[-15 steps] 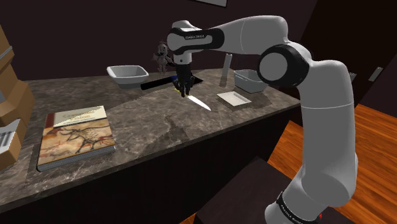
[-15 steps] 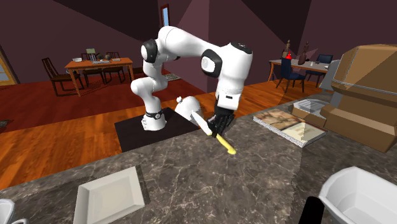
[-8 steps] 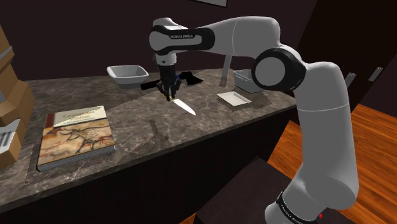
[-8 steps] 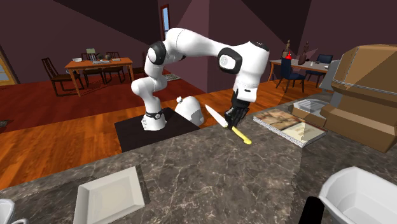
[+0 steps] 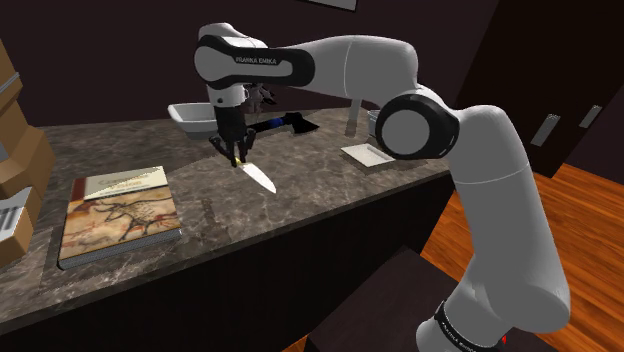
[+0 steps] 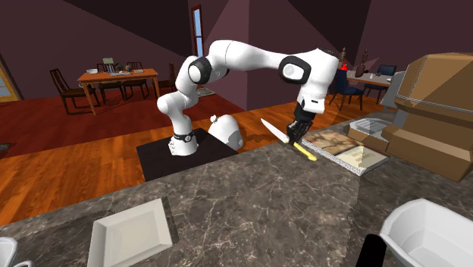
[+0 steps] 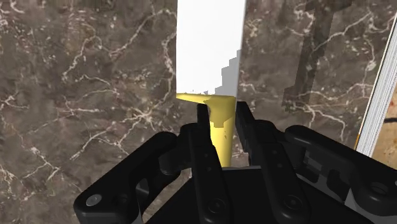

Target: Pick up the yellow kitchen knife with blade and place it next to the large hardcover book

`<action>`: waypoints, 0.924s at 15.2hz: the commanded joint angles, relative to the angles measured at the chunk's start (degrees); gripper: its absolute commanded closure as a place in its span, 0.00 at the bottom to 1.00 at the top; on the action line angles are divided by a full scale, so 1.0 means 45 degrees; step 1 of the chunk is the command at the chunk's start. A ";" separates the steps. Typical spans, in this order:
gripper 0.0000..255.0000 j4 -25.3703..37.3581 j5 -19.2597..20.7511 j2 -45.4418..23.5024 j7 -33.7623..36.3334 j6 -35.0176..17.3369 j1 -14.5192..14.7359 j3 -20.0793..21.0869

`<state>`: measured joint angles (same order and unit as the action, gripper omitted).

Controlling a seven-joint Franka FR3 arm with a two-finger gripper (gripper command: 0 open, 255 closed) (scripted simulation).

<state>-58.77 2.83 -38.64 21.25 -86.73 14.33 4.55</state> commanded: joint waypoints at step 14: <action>1.00 -0.1725 0.0023 -0.0416 0.0260 -0.2144 0.0130 0.0029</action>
<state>-66.66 2.91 -40.05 22.42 -95.99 14.90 4.70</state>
